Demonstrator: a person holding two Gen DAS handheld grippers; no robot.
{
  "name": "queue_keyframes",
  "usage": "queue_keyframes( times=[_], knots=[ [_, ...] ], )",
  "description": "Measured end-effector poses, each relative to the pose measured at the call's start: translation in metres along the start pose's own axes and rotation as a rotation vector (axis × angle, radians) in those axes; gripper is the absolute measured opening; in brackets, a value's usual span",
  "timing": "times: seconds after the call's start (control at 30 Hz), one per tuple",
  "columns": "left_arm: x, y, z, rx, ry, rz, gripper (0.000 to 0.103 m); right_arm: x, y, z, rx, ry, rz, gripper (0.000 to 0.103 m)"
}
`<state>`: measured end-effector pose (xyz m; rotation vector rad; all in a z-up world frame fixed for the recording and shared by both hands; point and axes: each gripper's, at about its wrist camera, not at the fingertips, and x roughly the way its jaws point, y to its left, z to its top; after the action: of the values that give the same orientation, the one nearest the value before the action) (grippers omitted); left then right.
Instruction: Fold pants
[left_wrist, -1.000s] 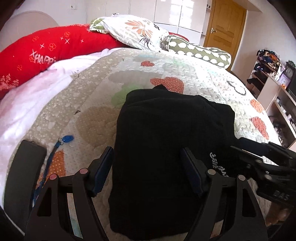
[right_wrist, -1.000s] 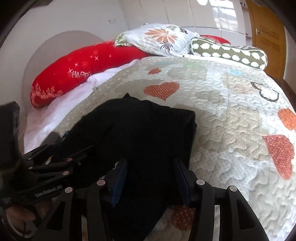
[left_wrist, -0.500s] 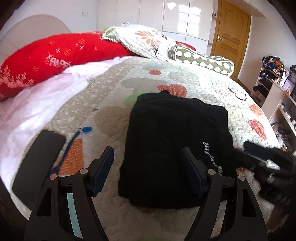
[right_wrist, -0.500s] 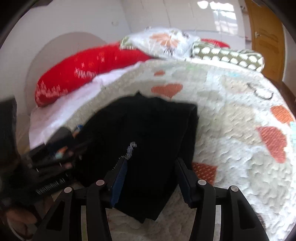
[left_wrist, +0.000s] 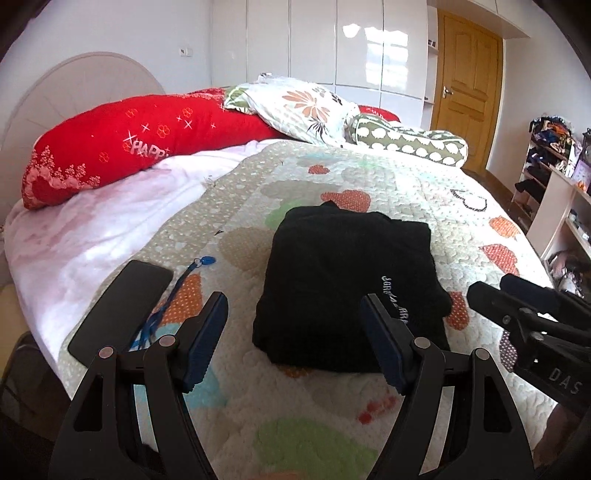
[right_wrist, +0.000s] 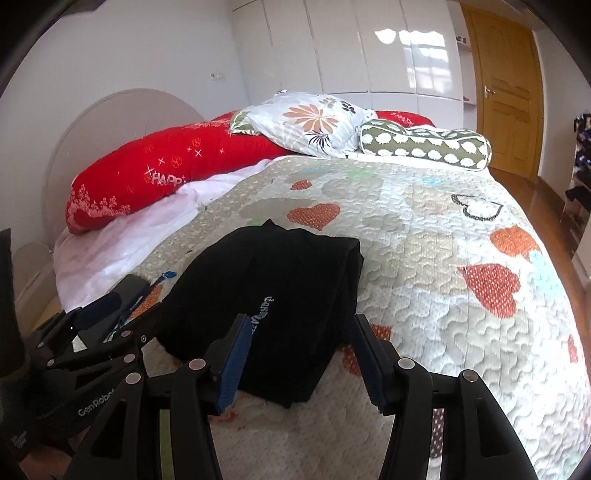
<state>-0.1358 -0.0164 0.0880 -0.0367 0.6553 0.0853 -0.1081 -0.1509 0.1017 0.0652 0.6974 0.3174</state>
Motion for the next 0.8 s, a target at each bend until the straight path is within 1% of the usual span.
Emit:
queue_keyframes(
  times=[0.17,0.37,0.8],
  knots=[
    [-0.017,0.0,-0.002,-0.008,-0.03,0.005,0.075,-0.009,0.003,-0.004,0.015,-0.002,0.001,0.055],
    [-0.028,-0.003,-0.003,0.0,-0.052,0.021,0.075,-0.017,0.005,-0.008,0.007,-0.007,0.006,0.057],
    [-0.028,-0.008,-0.008,0.003,-0.041,0.019,0.075,-0.014,0.01,-0.015,-0.01,0.015,0.012,0.057]
  ],
)
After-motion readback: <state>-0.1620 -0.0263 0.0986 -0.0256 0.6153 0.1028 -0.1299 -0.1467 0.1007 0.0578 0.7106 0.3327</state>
